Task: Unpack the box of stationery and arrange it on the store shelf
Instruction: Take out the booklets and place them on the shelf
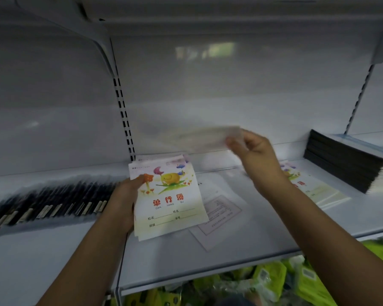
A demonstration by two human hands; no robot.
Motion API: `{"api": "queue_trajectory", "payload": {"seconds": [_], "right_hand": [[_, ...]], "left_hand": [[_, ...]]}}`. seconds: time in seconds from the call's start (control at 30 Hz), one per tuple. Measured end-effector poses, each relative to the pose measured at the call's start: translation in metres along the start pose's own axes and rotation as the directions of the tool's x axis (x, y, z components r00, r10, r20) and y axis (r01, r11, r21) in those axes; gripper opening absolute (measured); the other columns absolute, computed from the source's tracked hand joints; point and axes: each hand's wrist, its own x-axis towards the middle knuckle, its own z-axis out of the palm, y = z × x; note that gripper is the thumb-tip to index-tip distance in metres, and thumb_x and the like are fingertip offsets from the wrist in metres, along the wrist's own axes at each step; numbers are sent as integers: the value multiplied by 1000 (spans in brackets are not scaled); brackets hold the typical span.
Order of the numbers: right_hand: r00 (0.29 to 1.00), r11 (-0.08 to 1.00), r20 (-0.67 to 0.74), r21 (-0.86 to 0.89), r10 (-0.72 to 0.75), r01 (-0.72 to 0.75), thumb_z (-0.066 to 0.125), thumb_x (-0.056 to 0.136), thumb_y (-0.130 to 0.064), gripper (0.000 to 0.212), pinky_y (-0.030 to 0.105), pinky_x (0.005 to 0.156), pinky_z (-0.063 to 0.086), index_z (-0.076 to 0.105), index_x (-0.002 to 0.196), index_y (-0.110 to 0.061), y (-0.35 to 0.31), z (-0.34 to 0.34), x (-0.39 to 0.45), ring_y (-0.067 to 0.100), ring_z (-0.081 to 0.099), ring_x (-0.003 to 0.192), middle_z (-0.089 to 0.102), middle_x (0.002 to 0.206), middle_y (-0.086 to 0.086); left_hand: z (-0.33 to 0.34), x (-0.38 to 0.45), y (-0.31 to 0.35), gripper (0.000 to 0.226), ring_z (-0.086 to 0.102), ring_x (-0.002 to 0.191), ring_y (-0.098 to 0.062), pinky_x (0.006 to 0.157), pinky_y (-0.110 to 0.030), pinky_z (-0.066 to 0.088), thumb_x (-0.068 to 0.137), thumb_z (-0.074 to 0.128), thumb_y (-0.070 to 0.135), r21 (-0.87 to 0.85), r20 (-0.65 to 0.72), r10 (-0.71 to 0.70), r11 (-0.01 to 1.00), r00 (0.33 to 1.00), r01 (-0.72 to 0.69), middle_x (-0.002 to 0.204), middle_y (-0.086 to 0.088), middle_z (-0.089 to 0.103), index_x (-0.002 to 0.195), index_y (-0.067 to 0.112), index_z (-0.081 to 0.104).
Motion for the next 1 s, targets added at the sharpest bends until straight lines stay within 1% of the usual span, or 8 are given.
{"api": "queue_trajectory", "payload": {"seconds": [0.1,0.17,0.3,0.43,0.6,0.8,0.9,1.0], "right_hand": [[911,987,412,-158,28,41,62,87,4,42,22,112,32,77,96,-34,20,18,-11,-1,36,137,48,143,-22],[827,961,557,-265,83,82,62,89,4,51,22,118,21,74,99,-44,46,24,-21,-3,23,143,34,153,-20],[914,813,306,-580,265,-42,67,90,-16,51,18,109,30,50,135,-33,75,19,-30,14,39,137,41,147,-5],[841,311,65,-942,537,-125,68,67,-75,87,35,94,44,49,126,-13,67,17,-30,25,50,113,52,123,9],[763,408,65,-872,644,-270,79,77,-43,58,22,79,43,55,117,-9,51,13,-16,22,57,114,58,117,5],[864,620,-210,-621,458,-479,65,85,-12,14,28,71,46,56,96,-13,48,-11,-2,27,62,88,67,106,13],[917,879,-371,-378,145,-292,57,92,-10,17,28,72,49,55,104,-22,24,-21,3,9,61,77,68,100,-3],[973,992,-230,-125,-15,-15,52,94,-4,27,29,81,51,66,94,-28,-5,-13,4,-7,62,91,68,97,-24]], "left_hand": [[0,1,2,48,72,93,-37,78,-52,59,95,49,56,-6,85,-83,996,993,84,105,-18,74,113,16,67],[1,3,0,45,72,91,-36,79,-49,58,91,61,50,158,86,-83,985,993,68,104,-18,74,115,13,69],[-1,1,-2,25,73,84,-34,69,-48,60,90,67,8,209,46,94,973,995,-102,101,-18,74,115,6,66],[-10,5,5,34,67,104,-39,89,-63,51,90,67,13,-28,-69,221,974,973,-223,112,-17,72,123,8,63],[-14,7,6,23,68,102,-37,88,-58,53,91,66,12,-100,-113,234,964,966,-245,112,-14,72,114,14,66],[-12,6,4,31,66,107,-42,92,-65,48,92,65,15,-97,-75,187,976,980,-194,114,-17,71,123,12,63],[-11,4,4,20,68,102,-41,91,-61,51,95,60,15,-126,-44,91,987,995,-96,108,-17,73,114,14,66],[-4,4,2,22,71,92,-38,77,-51,57,97,57,21,-71,-16,9,997,1000,-10,100,-18,74,114,11,67]]}}
